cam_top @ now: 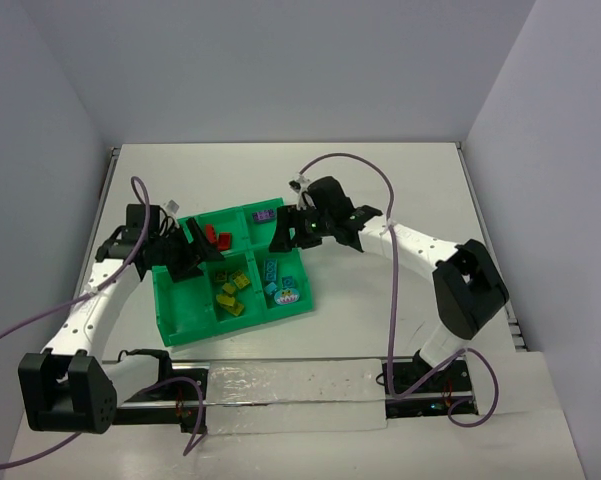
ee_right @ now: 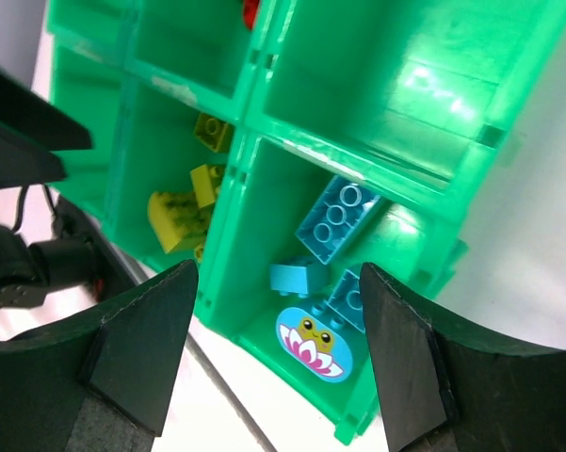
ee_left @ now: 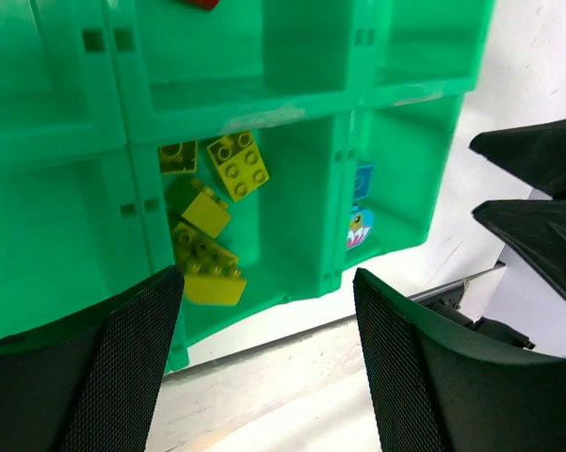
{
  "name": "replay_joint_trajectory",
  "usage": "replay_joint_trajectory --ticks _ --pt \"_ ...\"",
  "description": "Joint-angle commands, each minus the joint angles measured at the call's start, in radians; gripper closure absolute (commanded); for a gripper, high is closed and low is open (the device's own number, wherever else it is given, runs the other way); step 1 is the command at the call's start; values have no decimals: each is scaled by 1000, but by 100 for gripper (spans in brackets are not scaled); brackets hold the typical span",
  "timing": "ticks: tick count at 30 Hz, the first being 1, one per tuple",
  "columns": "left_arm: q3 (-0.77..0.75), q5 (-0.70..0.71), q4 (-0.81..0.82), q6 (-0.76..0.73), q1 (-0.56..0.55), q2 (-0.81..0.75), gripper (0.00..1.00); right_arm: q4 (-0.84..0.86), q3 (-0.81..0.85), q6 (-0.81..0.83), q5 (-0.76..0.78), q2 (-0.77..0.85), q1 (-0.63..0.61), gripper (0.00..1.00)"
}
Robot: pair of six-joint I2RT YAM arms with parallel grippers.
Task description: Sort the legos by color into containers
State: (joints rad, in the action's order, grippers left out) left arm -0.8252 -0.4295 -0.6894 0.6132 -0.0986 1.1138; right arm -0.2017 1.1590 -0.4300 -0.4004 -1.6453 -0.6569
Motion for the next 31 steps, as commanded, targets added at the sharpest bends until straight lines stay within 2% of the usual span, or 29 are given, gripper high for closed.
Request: replay_joint_trajectory --ticks 1,5,9,11,12,15,19,25,31 --pt "-113 15 0 -38 -4 1 20 -31 48 -27 110 102 10 22" --pt "-209 -39 90 -12 -4 29 20 -131 34 -106 248 174 119 19" --pt "-313 -91 199 19 -4 104 20 -212 -1 -96 370 251 216 15" --pt "-455 -109 214 26 -6 178 20 -286 -15 -82 463 277 259 11" --pt "-467 -110 213 27 -6 202 20 -295 -15 -81 482 282 268 11" --pt "-635 -121 229 34 -7 276 20 -364 -41 -60 535 329 331 10" --pt "-782 -144 241 60 -9 364 20 -374 -101 -62 551 391 365 10" --pt "-858 -181 274 98 -10 416 19 -383 -136 -74 566 413 375 10" --pt "-866 -189 296 114 -10 425 19 -377 -124 -56 580 413 375 10"
